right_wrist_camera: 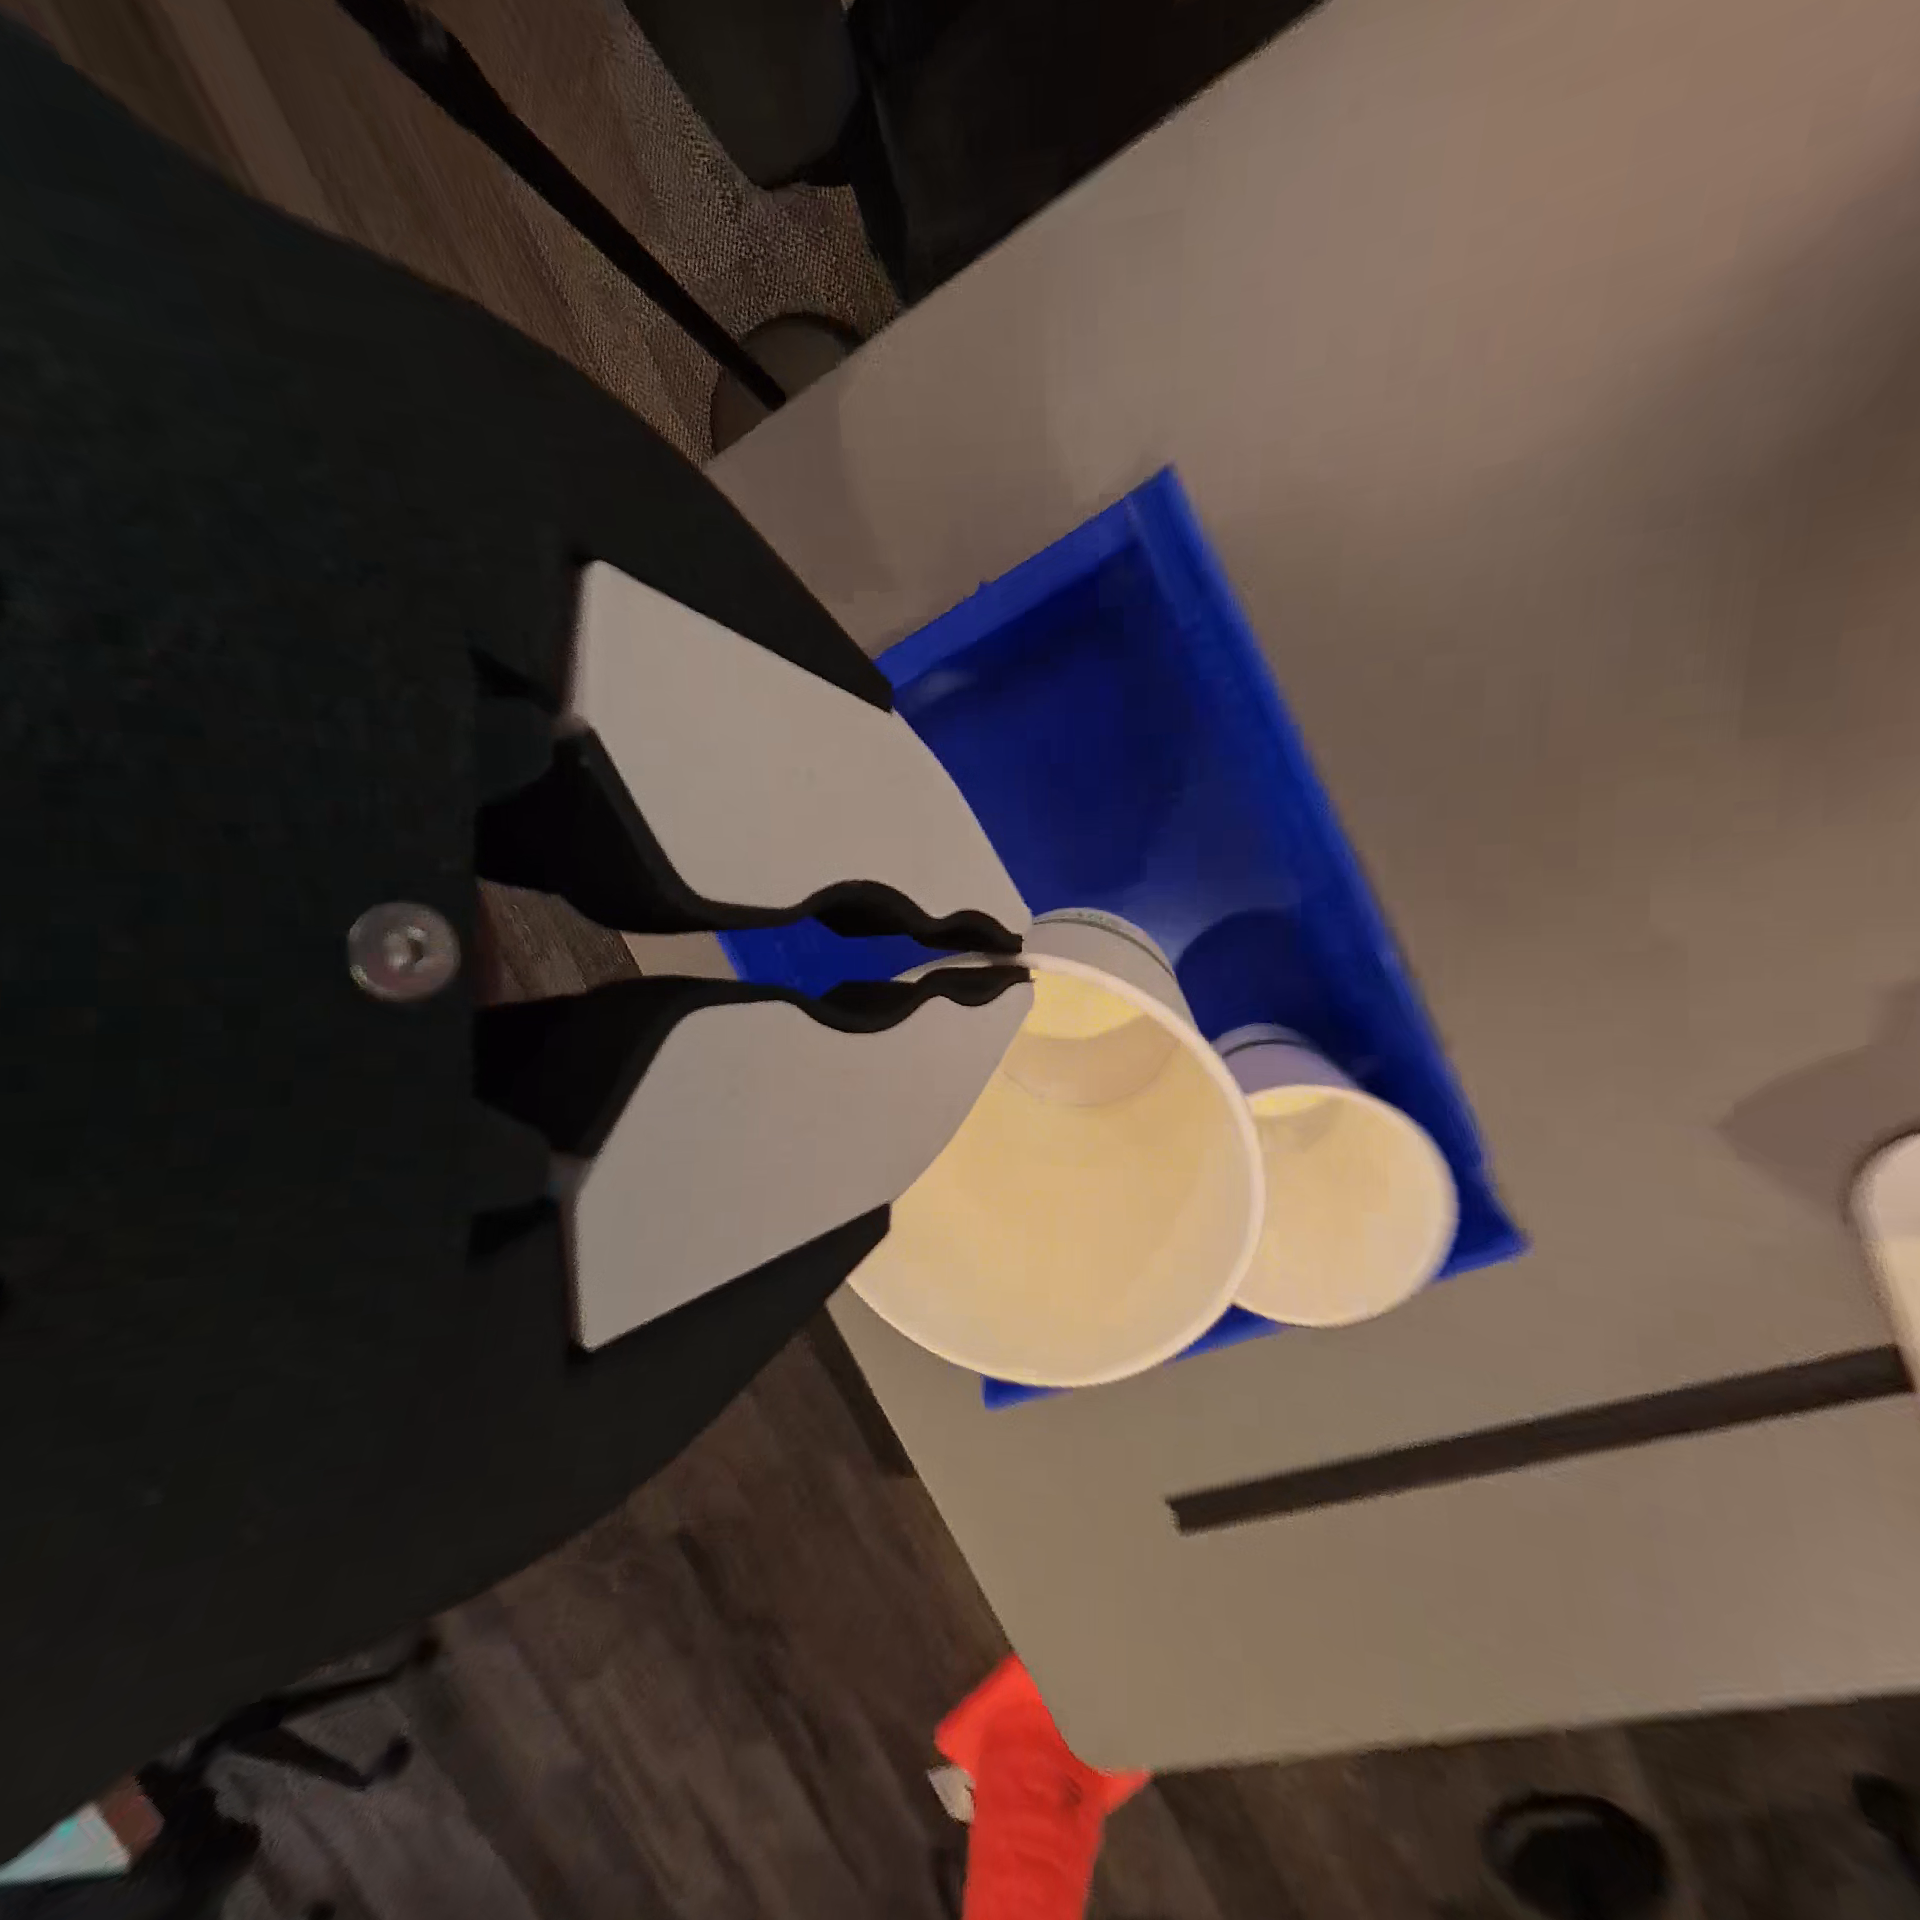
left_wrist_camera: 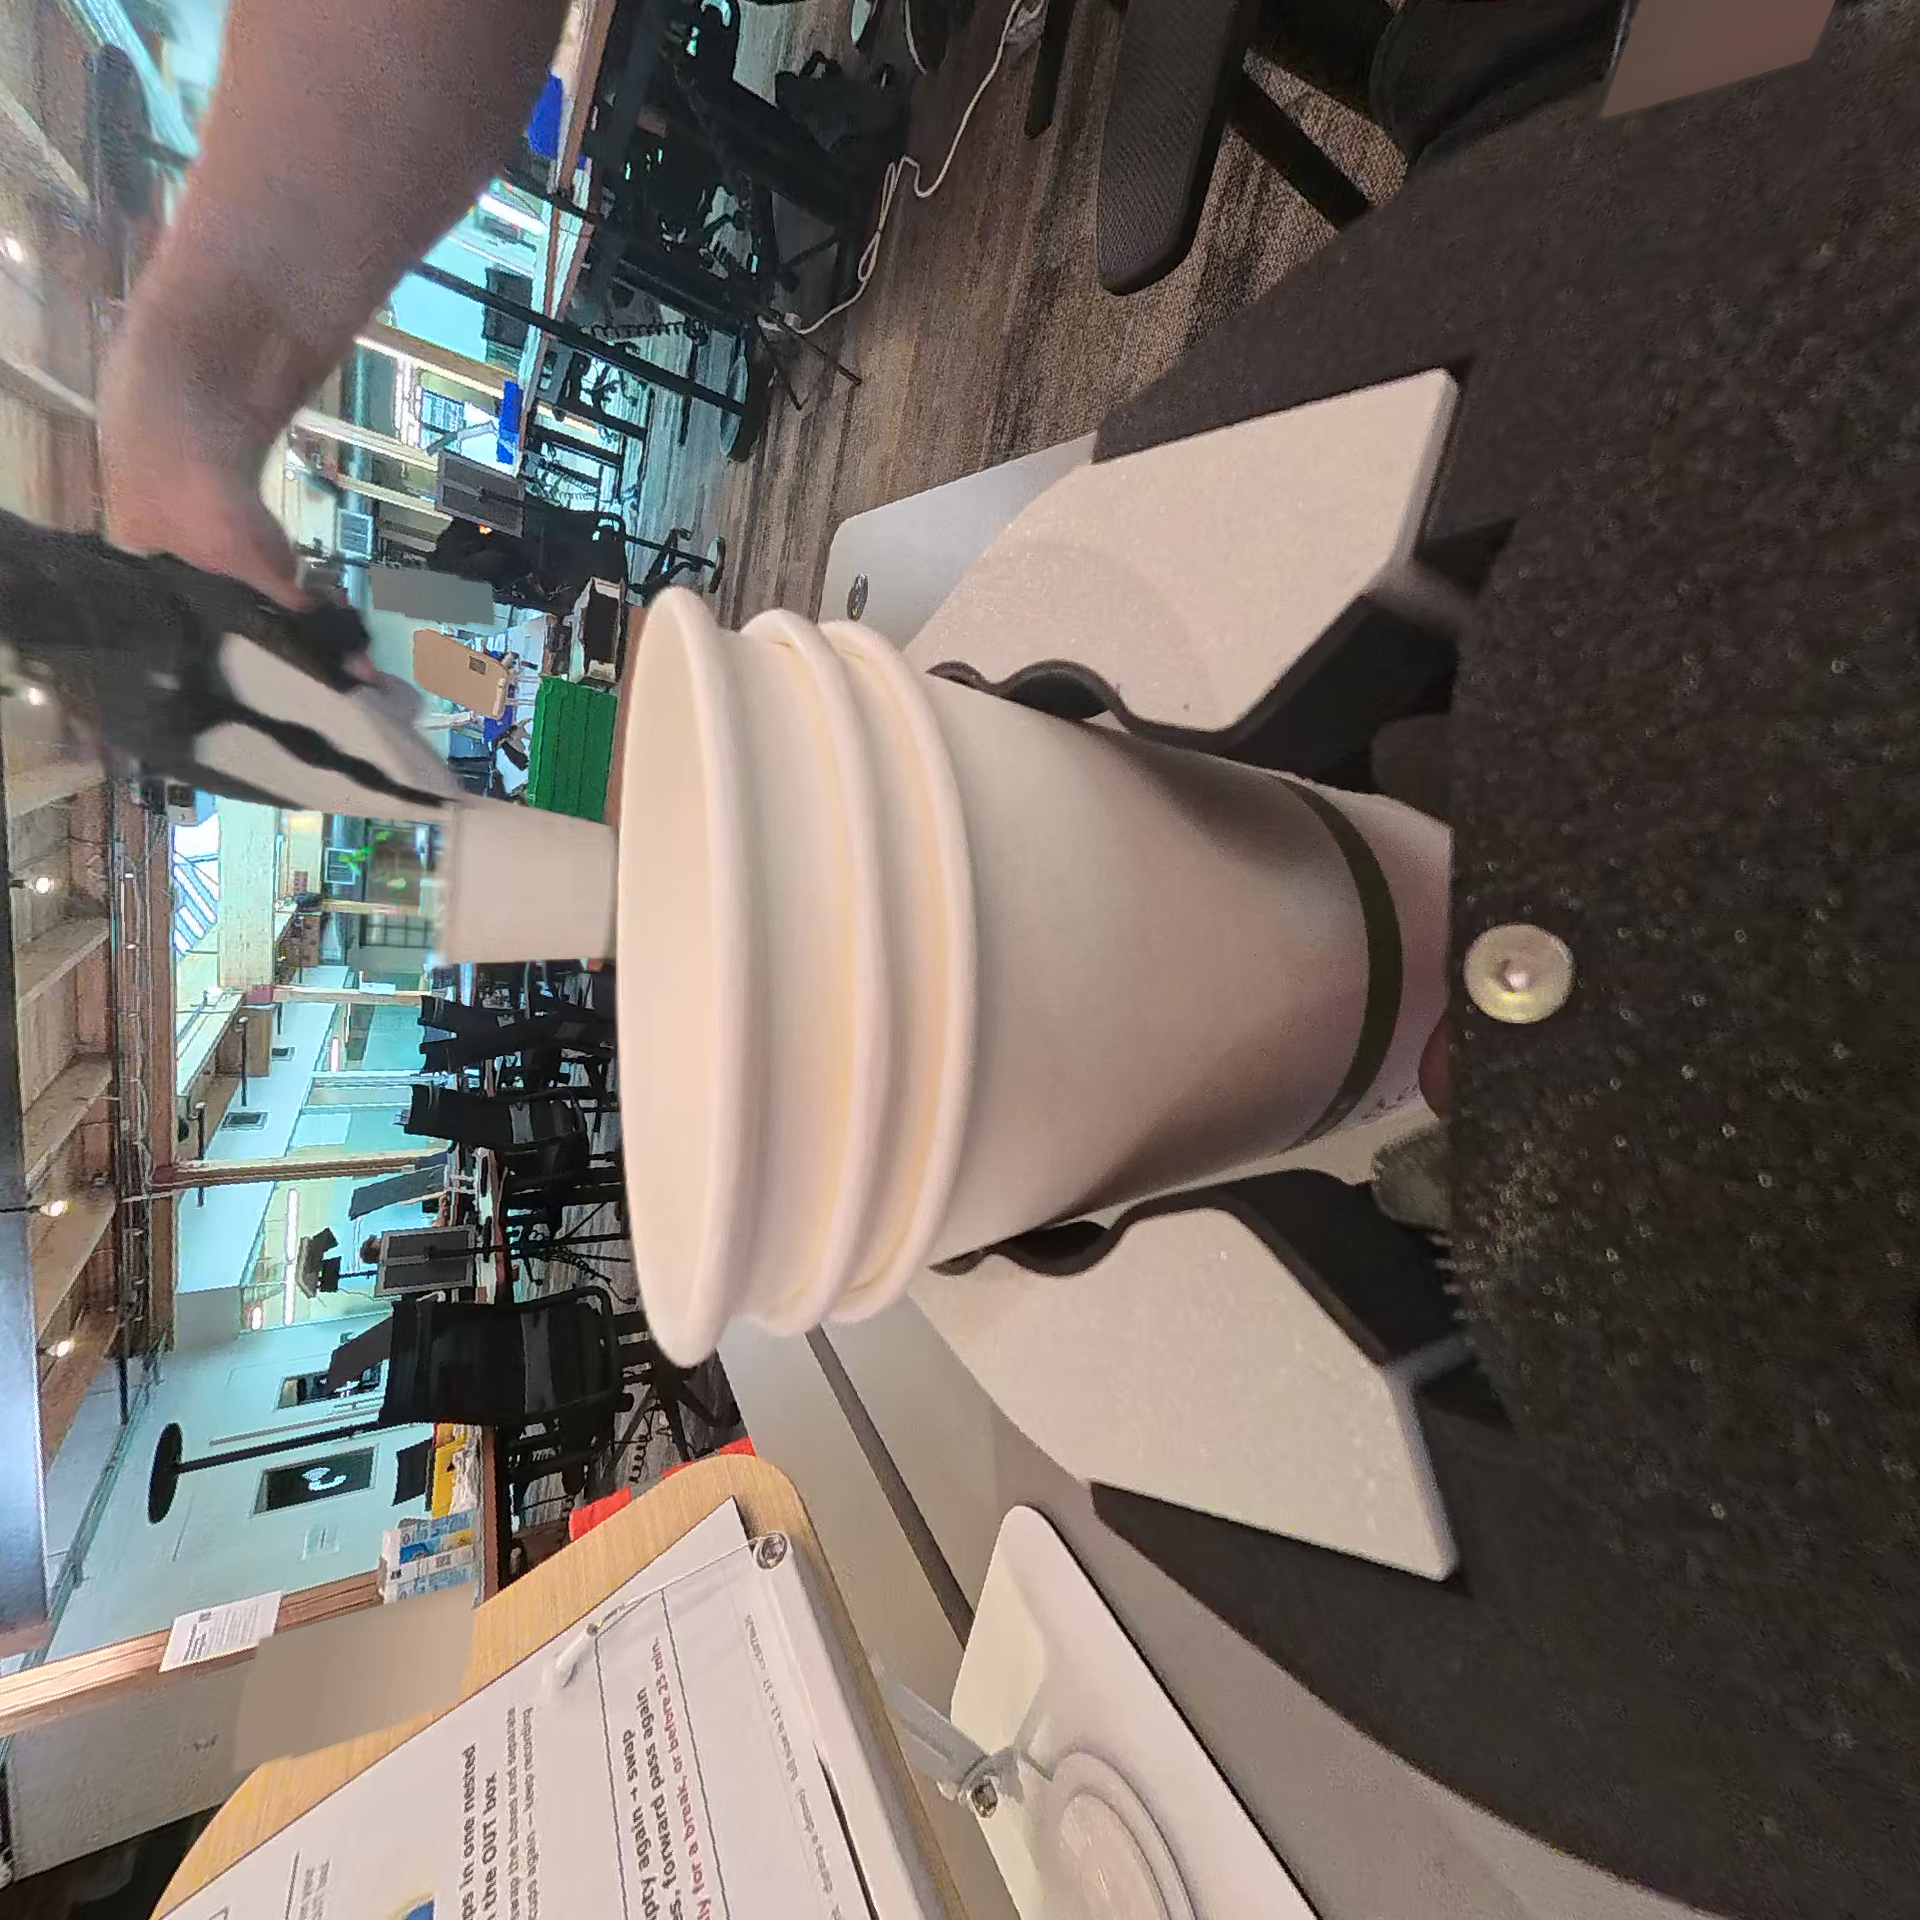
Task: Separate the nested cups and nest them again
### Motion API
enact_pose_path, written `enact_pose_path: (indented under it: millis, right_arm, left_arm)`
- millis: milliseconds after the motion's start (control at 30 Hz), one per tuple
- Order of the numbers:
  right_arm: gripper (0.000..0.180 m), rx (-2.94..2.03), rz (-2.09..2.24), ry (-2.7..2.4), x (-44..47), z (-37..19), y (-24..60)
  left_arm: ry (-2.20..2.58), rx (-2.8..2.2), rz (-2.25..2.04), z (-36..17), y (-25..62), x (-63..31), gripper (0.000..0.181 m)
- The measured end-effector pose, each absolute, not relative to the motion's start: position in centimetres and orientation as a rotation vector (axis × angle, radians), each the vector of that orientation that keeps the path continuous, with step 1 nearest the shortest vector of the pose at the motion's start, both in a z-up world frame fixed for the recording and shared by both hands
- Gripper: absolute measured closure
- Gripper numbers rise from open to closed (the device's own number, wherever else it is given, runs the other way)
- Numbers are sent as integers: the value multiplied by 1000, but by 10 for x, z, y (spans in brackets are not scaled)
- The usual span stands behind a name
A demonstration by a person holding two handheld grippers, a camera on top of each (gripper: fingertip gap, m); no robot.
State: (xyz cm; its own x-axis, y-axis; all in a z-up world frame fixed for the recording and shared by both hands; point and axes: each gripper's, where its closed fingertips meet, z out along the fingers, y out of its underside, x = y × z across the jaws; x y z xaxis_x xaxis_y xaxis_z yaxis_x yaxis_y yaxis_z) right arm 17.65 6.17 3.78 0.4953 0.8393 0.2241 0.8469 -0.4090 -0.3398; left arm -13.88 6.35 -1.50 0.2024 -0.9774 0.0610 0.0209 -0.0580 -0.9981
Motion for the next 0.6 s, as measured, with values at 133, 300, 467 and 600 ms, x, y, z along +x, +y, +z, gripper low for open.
enact_pose_path:
  millis: [133, 300, 467, 600]
  right_arm:
    - [177, -2398, -50, -1333, 216, -26, 65]
    - [177, -2416, -26, -1315, 227, -60, 61]
    - [176, -2433, -58, -1331, 234, -77, 63]
    - [176, -2445, -79, -1348, 237, -87, 60]
  left_arm:
    - [1023, -1338, -1105, -17, 63, -137, 84]
    - [1028, -1346, -1101, -20, 64, -136, 84]
    - [1037, -1354, -1094, -23, 64, -133, 84]
    - [1035, -1360, -1096, -24, 65, -134, 84]
